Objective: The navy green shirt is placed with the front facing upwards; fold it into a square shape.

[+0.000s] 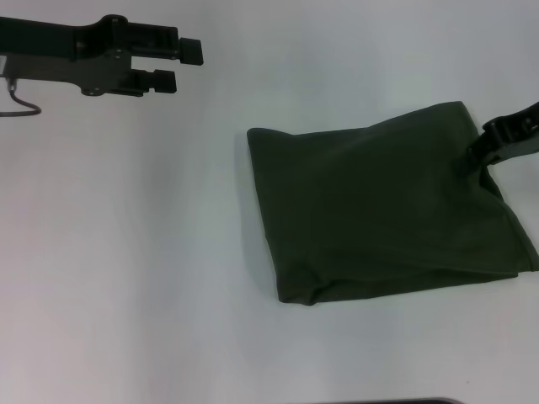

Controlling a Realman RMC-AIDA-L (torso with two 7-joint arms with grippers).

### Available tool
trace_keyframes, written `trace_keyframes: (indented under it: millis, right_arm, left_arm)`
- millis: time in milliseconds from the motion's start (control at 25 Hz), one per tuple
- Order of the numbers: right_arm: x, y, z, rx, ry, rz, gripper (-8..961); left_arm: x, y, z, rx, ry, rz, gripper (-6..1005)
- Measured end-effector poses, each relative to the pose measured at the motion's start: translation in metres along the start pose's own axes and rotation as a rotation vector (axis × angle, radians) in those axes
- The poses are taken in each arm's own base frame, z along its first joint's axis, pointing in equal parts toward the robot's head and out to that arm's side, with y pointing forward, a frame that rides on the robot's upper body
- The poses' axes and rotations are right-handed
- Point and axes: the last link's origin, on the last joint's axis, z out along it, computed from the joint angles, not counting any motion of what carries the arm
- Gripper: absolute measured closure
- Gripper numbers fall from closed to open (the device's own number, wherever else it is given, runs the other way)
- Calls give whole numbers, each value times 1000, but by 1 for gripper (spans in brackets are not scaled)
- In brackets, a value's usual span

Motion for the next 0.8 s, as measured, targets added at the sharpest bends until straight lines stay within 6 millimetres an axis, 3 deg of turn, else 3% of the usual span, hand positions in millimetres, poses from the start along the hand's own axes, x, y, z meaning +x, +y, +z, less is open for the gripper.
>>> trace_keyframes:
  millis: [400,800]
  right_arm:
    - [2,-14,30,116,76,39,940]
    - [4,-34,-20,228,31,113,940]
  left_arm:
    - [0,0,5,-6,4,2,282]
    - [-1,-2,5,-2,11,-2,282]
